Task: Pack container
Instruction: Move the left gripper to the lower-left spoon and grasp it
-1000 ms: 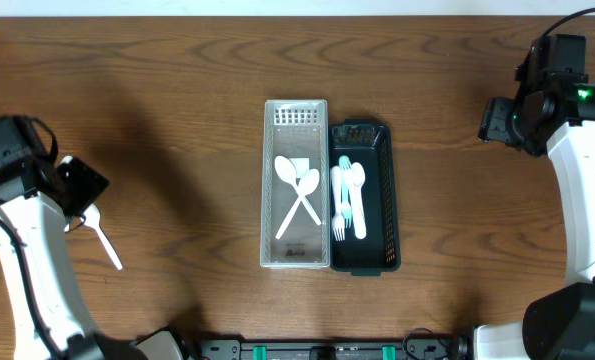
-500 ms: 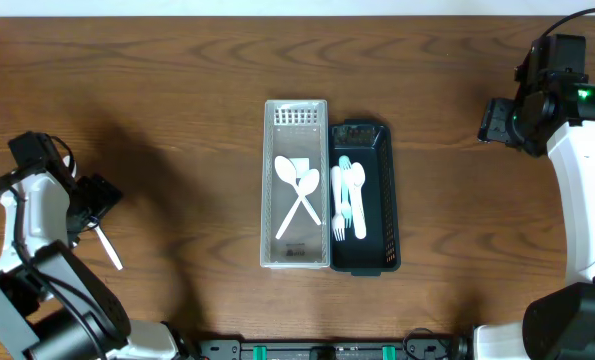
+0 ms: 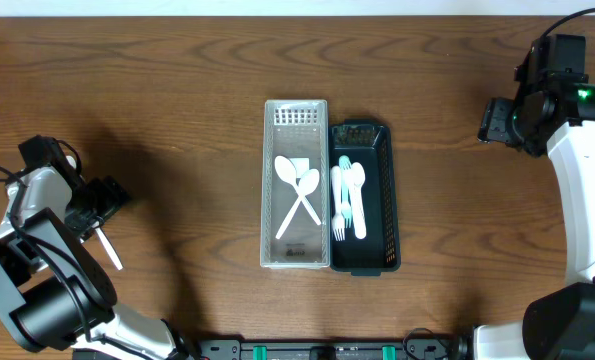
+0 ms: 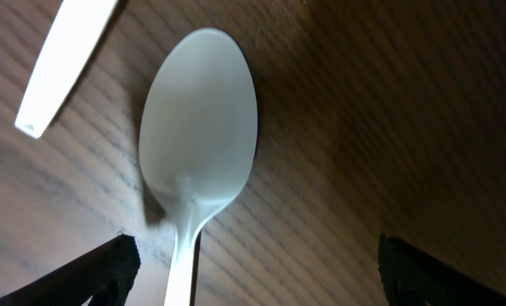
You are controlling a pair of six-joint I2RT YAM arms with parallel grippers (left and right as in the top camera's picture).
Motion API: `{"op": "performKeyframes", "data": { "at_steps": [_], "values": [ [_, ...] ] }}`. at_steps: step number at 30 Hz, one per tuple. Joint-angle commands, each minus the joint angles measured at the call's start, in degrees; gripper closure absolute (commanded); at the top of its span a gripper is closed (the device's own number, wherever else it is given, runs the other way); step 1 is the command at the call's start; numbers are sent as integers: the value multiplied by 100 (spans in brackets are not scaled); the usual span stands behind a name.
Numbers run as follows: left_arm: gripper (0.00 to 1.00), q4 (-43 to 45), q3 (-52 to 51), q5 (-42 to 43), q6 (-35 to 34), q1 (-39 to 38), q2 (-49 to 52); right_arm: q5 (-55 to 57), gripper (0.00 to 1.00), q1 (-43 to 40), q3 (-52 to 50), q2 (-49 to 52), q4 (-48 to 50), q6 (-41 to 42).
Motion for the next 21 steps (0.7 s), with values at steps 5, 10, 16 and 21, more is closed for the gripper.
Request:
{"op": "performKeyframes", "data": {
  "at_steps": [5, 10, 16, 21],
  "values": [
    [8, 37, -11, 98, 175, 94, 205, 35, 30, -44, 39, -4, 59, -87],
    [9, 44, -13, 98, 177, 94, 417, 35, 30, -44, 39, -4, 59, -87],
    [16, 22, -13, 98, 175, 94, 514, 35, 31, -44, 39, -4, 52, -90],
    [32, -24, -13, 98, 173, 94, 514, 35, 31, -44, 39, -4, 52, -90]
  ]
}}
